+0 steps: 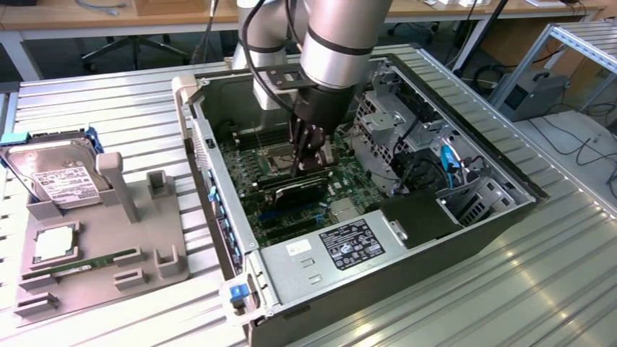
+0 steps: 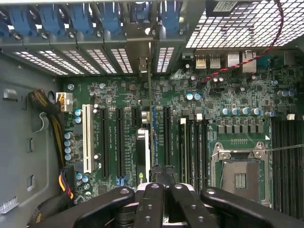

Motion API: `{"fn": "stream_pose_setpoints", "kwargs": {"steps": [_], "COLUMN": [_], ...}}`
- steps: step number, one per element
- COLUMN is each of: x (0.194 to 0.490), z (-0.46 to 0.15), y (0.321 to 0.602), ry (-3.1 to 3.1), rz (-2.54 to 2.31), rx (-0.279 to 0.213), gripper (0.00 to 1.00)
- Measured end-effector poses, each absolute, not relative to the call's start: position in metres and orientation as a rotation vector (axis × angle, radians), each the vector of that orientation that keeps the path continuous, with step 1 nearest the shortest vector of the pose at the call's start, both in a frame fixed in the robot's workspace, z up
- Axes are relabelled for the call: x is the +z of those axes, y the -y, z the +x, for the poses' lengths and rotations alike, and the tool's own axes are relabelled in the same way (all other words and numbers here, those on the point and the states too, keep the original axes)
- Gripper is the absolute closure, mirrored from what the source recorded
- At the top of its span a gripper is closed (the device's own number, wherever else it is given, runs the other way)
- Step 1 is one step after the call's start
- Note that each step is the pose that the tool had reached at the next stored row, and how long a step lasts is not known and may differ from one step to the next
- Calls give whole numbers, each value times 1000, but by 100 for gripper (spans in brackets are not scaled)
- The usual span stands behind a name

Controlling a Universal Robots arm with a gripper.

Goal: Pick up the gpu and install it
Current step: 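Insert the gpu into the slot, then press down on the gpu until it lock into place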

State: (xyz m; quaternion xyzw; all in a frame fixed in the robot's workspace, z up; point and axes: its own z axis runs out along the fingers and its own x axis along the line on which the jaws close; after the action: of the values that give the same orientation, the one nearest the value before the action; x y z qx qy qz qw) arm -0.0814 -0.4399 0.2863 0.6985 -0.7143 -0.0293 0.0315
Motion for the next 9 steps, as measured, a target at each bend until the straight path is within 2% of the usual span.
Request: {"fn": "stream_pose_setpoints", "kwargs": {"steps": [6, 9], "x": [286, 286], "z": [-81, -83], "y": [441, 452], "ry": [2200, 2200], "rz": [2151, 2151], "rx": [-90, -90], "gripper": [89, 89]}}
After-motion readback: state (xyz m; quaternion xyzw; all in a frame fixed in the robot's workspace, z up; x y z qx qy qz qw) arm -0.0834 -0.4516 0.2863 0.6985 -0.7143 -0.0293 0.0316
